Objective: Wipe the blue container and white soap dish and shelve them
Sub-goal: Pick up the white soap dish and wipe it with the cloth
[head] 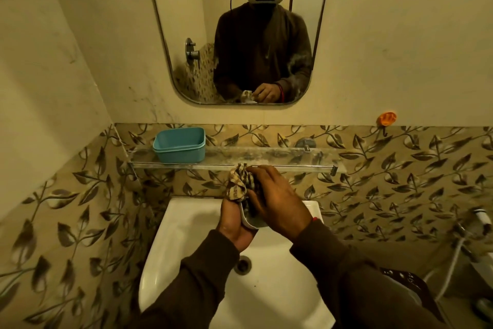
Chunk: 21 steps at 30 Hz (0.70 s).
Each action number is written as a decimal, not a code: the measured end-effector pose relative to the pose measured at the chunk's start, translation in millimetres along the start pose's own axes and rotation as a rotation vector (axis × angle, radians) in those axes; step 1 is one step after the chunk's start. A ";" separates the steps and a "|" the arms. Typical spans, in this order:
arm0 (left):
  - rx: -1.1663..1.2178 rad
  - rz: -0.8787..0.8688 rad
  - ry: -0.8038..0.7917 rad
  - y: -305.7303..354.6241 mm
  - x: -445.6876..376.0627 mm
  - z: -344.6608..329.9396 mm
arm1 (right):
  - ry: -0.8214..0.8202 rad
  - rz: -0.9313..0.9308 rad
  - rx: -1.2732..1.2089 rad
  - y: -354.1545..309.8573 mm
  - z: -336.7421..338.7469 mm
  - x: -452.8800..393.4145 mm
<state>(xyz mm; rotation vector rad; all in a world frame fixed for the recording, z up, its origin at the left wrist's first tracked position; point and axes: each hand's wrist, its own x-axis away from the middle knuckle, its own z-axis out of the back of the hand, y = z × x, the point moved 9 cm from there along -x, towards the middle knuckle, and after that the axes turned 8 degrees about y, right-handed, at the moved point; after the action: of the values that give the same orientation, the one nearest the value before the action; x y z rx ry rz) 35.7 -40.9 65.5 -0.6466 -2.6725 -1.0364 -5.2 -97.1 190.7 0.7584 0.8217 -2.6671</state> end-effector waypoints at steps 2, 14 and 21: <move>0.021 0.014 -0.001 1.1 -1.4 0.6 | -0.024 0.024 0.020 -5.9 -0.7 -4.6; 0.044 0.141 -0.171 11.3 7.5 -13.3 | -0.276 0.348 0.132 -40.4 -1.2 6.3; -0.074 0.081 -0.091 9.3 12.7 -26.6 | 0.065 0.103 0.143 -22.5 34.0 -18.9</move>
<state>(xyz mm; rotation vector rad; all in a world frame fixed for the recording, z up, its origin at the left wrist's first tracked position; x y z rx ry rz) 29.6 -48.7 94.8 -0.8281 -2.6703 -1.1137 -11.7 -97.1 235.2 0.9005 0.5938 -2.6426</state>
